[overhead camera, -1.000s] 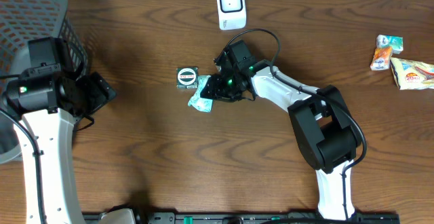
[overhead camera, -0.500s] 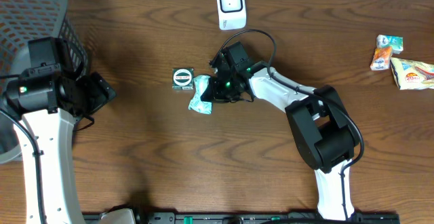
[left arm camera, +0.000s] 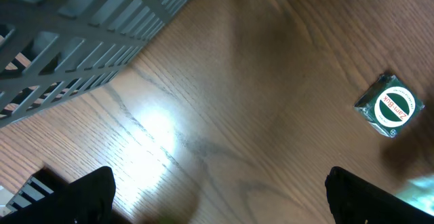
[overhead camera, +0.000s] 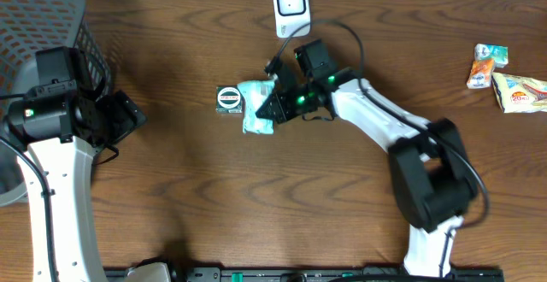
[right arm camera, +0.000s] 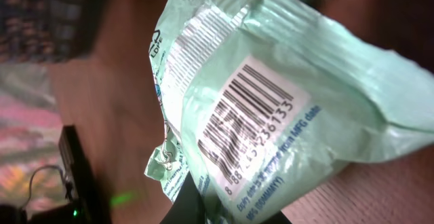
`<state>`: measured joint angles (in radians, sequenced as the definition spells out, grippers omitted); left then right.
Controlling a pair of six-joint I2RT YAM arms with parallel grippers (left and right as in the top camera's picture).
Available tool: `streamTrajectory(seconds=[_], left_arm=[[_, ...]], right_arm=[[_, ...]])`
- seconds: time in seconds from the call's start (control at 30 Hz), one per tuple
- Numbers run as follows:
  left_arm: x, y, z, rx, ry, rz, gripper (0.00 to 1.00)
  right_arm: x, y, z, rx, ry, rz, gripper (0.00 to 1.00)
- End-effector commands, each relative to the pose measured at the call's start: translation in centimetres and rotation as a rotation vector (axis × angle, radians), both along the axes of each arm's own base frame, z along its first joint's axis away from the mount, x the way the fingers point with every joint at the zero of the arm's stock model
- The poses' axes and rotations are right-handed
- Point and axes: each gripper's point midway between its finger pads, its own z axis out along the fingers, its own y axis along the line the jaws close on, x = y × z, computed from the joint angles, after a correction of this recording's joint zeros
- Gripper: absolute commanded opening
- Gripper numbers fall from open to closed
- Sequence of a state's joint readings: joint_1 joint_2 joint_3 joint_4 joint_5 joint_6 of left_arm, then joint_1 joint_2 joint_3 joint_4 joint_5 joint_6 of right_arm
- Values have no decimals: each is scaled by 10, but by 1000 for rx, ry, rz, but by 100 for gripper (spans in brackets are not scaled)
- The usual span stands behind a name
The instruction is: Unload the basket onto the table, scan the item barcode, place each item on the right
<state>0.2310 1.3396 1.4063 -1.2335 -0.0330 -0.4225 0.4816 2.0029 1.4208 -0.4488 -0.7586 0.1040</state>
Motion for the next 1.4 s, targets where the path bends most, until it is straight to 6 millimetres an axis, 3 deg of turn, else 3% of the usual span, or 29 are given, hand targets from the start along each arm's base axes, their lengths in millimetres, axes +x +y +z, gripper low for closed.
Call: streamTrajectory(seconds=[0.0,0.2,0.4,0.53,0.67,0.87,1.1,1.23,1.37], left_arm=[[-3,3,0,13,5,14,97],[-3,3,0,13,5,14,98],[-3,3,0,13,5,14,98],[-3,3,0,13,5,14,98],[-3,3,0,13,5,14,98],[-3,3,0,13,5,14,97],[-3,3,0,13,5,14,98],[-3,3,0,13,5,14,97],[-3,3,0,13,5,14,98]], right_arm=[[-6,5,61,90,-245,137,1],[-2,-2,107,84,-460,149,1],[7,-11,116,19,-543,117,1],[14,-25,99,-91,-512,53,1],[23,-51,78,-264,-469,-48,1],[45,-135,51,-688,-417,-404,1],[36,-201,40,-1001,-377,-623,1],[30,-224,28,-1151,-365,-648,1],[25,-230,2,-1239,-318,-599,1]])
